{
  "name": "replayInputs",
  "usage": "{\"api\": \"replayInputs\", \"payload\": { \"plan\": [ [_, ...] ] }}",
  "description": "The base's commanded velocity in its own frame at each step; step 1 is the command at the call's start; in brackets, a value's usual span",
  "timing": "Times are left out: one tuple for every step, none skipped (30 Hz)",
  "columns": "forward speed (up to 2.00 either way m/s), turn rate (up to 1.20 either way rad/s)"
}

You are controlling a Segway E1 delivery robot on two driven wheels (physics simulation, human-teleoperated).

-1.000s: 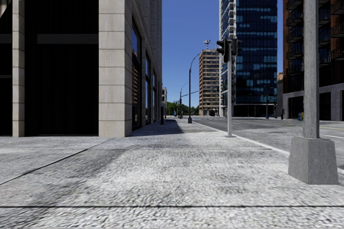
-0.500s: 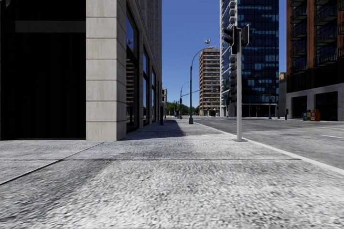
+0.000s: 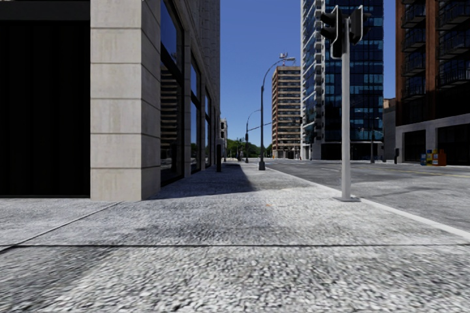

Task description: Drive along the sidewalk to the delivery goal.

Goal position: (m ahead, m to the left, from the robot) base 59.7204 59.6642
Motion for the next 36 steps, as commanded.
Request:
{"api": "replayInputs", "payload": {
  "plan": [
    [2.0, 0.0],
    [2.0, 0.0],
    [2.0, 0.0],
    [2.0, 0.0],
    [2.0, 0.0],
    [2.0, 0.0],
    [2.0, 0.0],
    [2.0, 0.0],
    [2.0, 0.0],
    [2.0, 0.0],
    [2.0, 0.0],
    [2.0, 0.0],
    [2.0, 0.0],
    [2.0, 0.0],
    [2.0, 0.0],
    [2.0, 0.0],
    [2.0, 0.0],
    [2.0, 0.0],
    [2.0, 0.0],
    [2.0, 0.0],
    [2.0, 0.0],
    [2.0, 0.0],
    [2.0, 0.0],
    [2.0, 0.0],
    [2.0, 0.0],
    [2.0, 0.0],
    [2.0, 0.0],
    [2.0, 0.0],
    [2.0, 0.0],
    [2.0, 0.0],
    [2.0, 0.0],
    [2.0, 0.0],
    [2.0, 0.0],
    [2.0, 0.0],
    [2.0, 0.0],
    [2.0, 0.0]
  ]
}}
